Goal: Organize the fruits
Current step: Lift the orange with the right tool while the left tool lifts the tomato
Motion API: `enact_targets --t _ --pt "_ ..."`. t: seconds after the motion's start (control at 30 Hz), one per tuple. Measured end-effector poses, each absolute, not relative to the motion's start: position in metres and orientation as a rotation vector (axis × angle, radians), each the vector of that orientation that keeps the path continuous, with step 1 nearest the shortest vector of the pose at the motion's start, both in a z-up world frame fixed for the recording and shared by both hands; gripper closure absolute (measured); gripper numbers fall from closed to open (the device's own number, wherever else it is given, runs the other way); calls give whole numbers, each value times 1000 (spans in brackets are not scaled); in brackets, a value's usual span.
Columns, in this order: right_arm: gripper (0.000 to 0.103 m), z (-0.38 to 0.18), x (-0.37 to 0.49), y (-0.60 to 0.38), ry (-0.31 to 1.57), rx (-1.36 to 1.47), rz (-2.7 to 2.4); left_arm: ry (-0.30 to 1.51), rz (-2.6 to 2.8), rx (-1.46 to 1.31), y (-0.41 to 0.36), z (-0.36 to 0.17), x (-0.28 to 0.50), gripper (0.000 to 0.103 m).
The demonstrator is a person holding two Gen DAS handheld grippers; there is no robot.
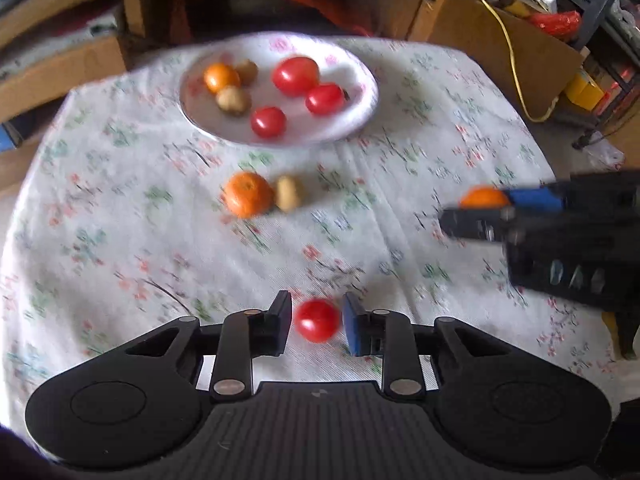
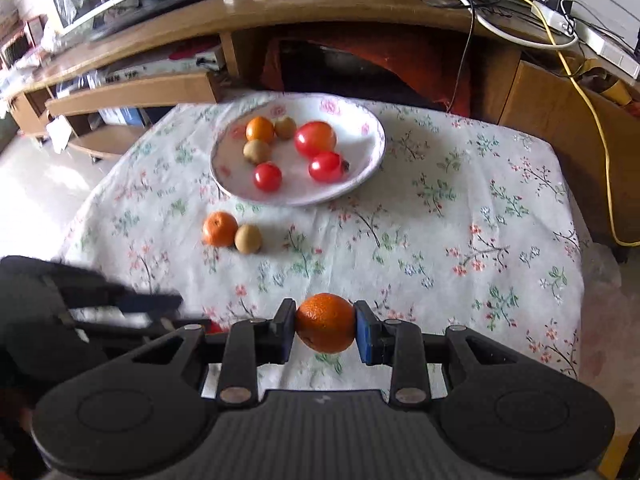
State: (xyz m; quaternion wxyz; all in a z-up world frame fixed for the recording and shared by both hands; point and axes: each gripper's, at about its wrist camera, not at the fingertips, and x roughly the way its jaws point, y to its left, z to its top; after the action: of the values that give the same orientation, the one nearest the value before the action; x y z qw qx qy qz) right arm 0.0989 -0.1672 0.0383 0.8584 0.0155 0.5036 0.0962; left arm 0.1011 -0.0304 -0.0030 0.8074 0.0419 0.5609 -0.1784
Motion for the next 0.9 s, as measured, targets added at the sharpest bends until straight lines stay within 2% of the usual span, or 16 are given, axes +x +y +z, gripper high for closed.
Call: enact_targets --t 0.07,0.13,0.27,0.33,0.5,0.9 --pt "80 40 99 -169 1055 46 205 1199 -370 132 -37 -9 102 63" --pt "80 40 98 -170 1056 52 204 1224 -357 122 -39 -18 106 66" --pt "81 37 95 -168 1067 47 215 1217 -354 169 -43 -20 96 65" --pt "80 37 95 -168 1067 51 216 1210 -344 164 -41 -20 94 68" --pt "81 39 94 -166 1055 52 225 1202 -316 142 -35 -19 99 69" --pt "80 43 106 -166 1022 50 216 1108 -320 60 -25 17 117 69"
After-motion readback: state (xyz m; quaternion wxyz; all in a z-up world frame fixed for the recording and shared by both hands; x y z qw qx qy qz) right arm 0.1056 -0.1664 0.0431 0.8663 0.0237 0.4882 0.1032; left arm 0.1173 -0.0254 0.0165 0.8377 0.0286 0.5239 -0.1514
